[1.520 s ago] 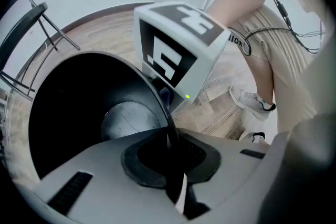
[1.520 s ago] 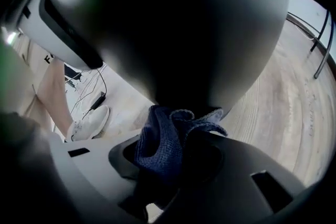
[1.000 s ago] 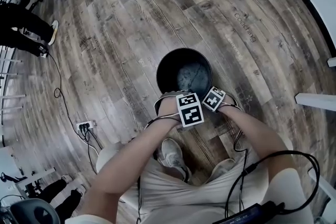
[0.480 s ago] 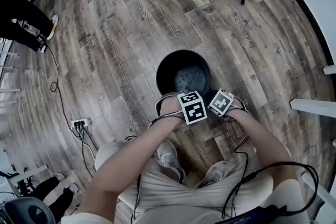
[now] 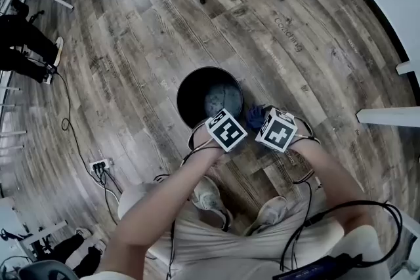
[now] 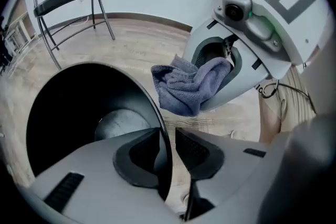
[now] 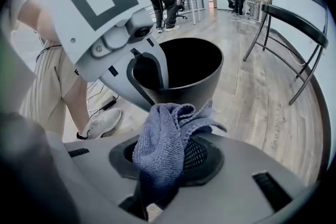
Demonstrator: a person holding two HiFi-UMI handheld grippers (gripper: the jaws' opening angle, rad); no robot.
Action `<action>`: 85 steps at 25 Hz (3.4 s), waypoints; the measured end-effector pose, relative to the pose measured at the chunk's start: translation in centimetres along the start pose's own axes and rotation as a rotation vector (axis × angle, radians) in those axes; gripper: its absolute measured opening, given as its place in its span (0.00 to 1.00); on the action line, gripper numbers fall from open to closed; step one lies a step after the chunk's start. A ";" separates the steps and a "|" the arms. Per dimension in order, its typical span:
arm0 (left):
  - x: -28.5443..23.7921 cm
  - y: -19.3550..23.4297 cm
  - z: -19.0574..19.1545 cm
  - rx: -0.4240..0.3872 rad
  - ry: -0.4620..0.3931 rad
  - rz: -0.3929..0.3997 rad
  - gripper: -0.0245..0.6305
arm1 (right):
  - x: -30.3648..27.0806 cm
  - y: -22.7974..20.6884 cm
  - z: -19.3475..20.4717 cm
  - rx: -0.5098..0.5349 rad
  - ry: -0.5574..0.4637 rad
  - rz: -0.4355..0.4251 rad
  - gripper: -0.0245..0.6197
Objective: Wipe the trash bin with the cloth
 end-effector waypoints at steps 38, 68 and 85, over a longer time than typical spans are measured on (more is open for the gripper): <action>-0.6 1.9 3.5 -0.266 0.083 -0.091 0.08 | -20.6 -2.9 5.2 -0.152 0.003 -0.090 0.22; 0.1 3.1 4.7 -0.153 0.219 -0.028 0.18 | -2.1 -0.8 -4.1 -0.052 -0.030 -0.113 0.22; -1.0 3.0 4.6 -0.169 0.200 0.000 0.09 | -17.7 -1.9 2.1 -0.128 0.014 -0.120 0.22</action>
Point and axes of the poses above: the fingertips, and each gripper's own axes: x backward along the fingers, y to its left, z out of its underside, the point moved 1 cm from there along x, backward along the fingers, and after that the axes turned 9 degrees about x, right-handed, at the moved point
